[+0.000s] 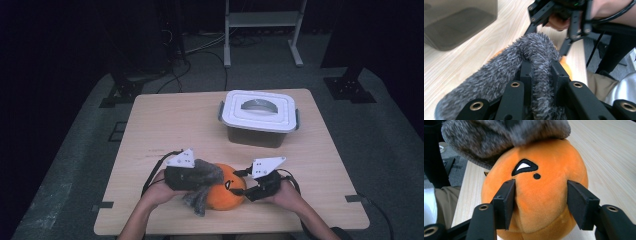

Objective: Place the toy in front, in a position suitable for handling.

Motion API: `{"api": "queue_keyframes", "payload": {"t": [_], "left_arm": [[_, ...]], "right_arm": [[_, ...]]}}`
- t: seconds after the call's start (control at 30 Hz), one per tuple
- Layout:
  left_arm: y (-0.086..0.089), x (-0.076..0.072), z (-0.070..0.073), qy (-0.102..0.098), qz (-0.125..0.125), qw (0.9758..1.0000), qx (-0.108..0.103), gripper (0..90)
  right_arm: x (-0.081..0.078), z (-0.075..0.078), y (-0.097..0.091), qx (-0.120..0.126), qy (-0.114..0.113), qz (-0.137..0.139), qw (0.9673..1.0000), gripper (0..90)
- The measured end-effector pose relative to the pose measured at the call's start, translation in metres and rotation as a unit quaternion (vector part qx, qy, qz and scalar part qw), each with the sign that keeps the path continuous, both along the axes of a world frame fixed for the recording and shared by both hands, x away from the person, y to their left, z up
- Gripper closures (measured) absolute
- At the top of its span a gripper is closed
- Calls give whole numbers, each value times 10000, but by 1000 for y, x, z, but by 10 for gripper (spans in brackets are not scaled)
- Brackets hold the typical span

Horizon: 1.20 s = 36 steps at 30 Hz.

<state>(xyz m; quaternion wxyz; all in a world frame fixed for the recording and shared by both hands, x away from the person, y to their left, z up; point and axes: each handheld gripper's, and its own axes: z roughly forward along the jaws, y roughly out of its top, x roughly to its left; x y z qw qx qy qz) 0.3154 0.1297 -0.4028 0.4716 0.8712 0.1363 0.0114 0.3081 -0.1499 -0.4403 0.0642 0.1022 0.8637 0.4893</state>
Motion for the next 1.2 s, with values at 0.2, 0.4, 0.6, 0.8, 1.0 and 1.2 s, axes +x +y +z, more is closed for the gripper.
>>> {"api": "queue_keyframes", "payload": {"t": [0.2,0.4,0.6,0.8,1.0,1.2], "left_arm": [[3,-6,-16,48,206,9998,-11,762],[13,-11,-17,260,141,9995,-114,760],[11,-5,-1,150,38,9997,-185,751],[-7,-6,-13,271,-58,9996,26,758],[-1,-15,-3,312,-327,9989,-116,748],[17,0,21,-13,198,9997,-139,748]], "right_arm": [[-1,14,-10,-104,410,-273,9987,257],[-7,2,5,-319,460,-274,9981,268],[0,-1,6,-329,279,-223,9988,387],[10,4,-1,102,844,-254,9961,246],[4,-1,9,6,532,-165,9984,381],[-1,0,8,-69,248,-77,9996,437]]}}
